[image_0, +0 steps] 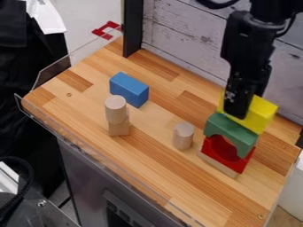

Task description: Put the yellow piece on top of the green one

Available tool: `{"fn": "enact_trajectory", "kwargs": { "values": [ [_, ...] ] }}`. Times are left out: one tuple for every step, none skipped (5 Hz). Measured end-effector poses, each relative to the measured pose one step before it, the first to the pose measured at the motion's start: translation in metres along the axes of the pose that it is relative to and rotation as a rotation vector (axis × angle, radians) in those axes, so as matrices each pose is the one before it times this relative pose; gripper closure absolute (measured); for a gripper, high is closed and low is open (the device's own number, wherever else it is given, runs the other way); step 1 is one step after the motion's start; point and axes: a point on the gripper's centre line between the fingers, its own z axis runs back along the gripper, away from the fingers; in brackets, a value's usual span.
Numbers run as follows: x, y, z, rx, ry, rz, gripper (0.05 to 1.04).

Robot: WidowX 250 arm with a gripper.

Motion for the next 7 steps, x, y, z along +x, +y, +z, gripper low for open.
{"fn": "enact_trajectory", "kwargs": {
  "values": [
    [-0.00041, 0.00457, -0.00258, 0.0113, -0.0006, 0.0161, 0.512],
    [-0.00132, 0.00380, 0.00071, 0.0011, 0.0177, 0.0110, 0.512],
    [-0.00027, 0.00010, -0.00095, 0.0002, 0.0089, -0.0009, 0.512],
    [0.00014, 0.00140, -0.00060, -0.0015, 0.0184, 0.0026, 0.512],
    [-0.00071, 0.00003, 0.00015, 0.0018, 0.0101, -0.0039, 0.440],
    [-0.00066, 0.00142, 0.00025, 0.0112, 0.0128, -0.0238, 0.164],
    [0.00446, 0.00121, 0.00083, 0.0146, 0.0004, 0.0018, 0.079]
  ]
}}
